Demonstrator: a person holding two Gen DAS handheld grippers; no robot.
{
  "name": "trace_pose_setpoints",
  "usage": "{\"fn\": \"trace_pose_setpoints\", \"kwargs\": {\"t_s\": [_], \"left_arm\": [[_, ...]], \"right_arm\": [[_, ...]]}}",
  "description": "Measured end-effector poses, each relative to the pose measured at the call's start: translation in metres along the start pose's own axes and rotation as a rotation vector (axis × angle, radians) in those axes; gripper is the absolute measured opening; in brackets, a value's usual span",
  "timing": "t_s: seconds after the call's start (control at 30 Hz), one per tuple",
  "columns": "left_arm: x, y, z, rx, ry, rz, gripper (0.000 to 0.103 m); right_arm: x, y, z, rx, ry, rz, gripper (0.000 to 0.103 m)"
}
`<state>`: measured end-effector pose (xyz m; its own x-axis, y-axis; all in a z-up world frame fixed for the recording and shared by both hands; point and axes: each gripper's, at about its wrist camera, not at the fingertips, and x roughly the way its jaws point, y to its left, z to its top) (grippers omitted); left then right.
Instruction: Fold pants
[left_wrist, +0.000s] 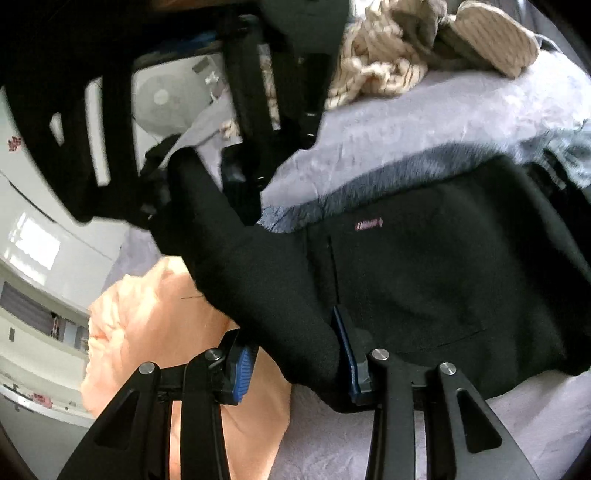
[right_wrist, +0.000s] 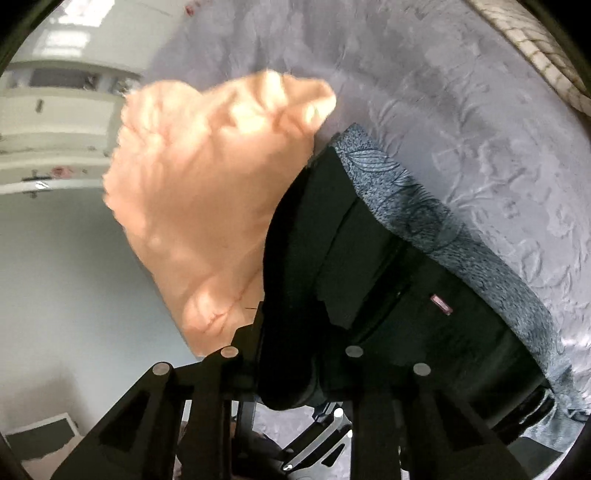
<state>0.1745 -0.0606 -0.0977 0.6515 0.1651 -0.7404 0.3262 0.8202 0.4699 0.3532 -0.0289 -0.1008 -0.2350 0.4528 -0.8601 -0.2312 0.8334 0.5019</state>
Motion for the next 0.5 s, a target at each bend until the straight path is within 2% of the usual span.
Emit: {"fn": "trace_pose_setpoints", "kwargs": {"t_s": [0.23,0.37,0.5], "left_arm": [[-0.059,-0.01,0.032,-0.001,-0.122,-0.065,0.04],[-0.098,-0.033,0.054,0.026,-0.199,-0.112,0.04],[-0.13,-0.071,0.075,0.094,-0.264,-0.164,0.04]], "right_arm": [[-0.076,-0.041,-0.054,0.067,-0.213,0.212,0.023],[-0.125,-0.076,-0.109,0.108,-0.363,0.328,0.023],[-0.167,-0.118,-0.161,0.17,-0.491,0.386,0.024]]}}
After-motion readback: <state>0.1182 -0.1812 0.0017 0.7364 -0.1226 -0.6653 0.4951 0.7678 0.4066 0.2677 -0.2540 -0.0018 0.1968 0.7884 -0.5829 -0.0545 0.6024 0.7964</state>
